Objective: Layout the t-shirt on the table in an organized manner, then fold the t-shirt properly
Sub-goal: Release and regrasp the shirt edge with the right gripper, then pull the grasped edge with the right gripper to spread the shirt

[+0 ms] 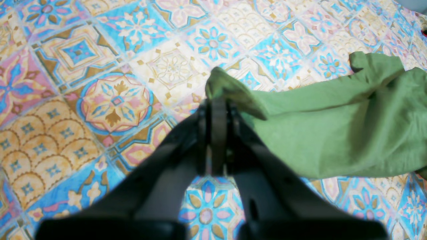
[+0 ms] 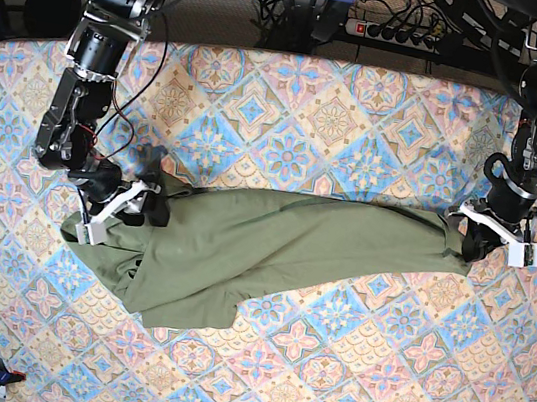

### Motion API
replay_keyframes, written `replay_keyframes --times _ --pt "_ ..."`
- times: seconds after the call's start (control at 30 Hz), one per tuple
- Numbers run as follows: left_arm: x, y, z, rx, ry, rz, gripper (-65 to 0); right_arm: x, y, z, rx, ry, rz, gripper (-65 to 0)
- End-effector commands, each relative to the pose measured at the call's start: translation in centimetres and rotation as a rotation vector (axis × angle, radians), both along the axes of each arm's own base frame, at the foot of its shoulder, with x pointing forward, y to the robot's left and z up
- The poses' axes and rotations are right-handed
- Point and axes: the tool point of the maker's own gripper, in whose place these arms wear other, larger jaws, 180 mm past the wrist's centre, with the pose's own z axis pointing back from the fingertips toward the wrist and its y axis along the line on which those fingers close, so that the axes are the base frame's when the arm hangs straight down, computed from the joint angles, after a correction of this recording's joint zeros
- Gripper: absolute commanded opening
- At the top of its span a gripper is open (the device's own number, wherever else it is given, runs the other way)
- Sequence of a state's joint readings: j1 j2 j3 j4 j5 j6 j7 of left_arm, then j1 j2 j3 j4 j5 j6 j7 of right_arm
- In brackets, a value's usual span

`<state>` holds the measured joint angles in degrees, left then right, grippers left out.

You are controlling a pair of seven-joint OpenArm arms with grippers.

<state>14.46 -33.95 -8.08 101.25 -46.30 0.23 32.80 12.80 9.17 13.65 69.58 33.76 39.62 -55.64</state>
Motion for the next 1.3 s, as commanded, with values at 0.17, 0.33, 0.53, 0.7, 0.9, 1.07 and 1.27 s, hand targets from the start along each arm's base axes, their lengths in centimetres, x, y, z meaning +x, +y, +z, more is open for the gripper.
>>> replay_keyframes --times 0.17,0.33,0.53,0.7,0.9,1.07,1.27 --pt "0.7 0.3 1.8 0.018 -0.06 -0.001 -65.0 1.0 2.2 1.5 -0.002 -0.055 0.075 -35.8" --pt "0.7 0.3 1.8 0.018 -0.06 -0.001 -65.0 0.7 3.4 1.2 -0.014 -0.043 0.119 -51.0" --pt "0.8 0.6 1.9 0.018 -0.064 0.005 -65.0 0.9 4.5 5.0 0.023 -0.109 0.169 -63.0" --pt "1.9 0.6 3.1 0.019 -0.101 0.007 -65.0 2.0 5.8 13.9 0.059 -0.33 0.238 -63.0" --pt "3.6 0.9 5.5 0.027 -0.164 0.009 -65.0 2.7 5.9 16.7 0.127 -0.386 0.245 -62.9" --pt "6.1 2.3 7.4 0.021 -0.218 0.049 -65.0 3.9 9.3 19.1 0.226 -0.432 0.289 -62.9" --pt "9.4 5.5 8.7 -0.004 -0.247 0.136 -65.0 4.2 16.0 18.1 0.359 -0.369 0.322 -62.9"
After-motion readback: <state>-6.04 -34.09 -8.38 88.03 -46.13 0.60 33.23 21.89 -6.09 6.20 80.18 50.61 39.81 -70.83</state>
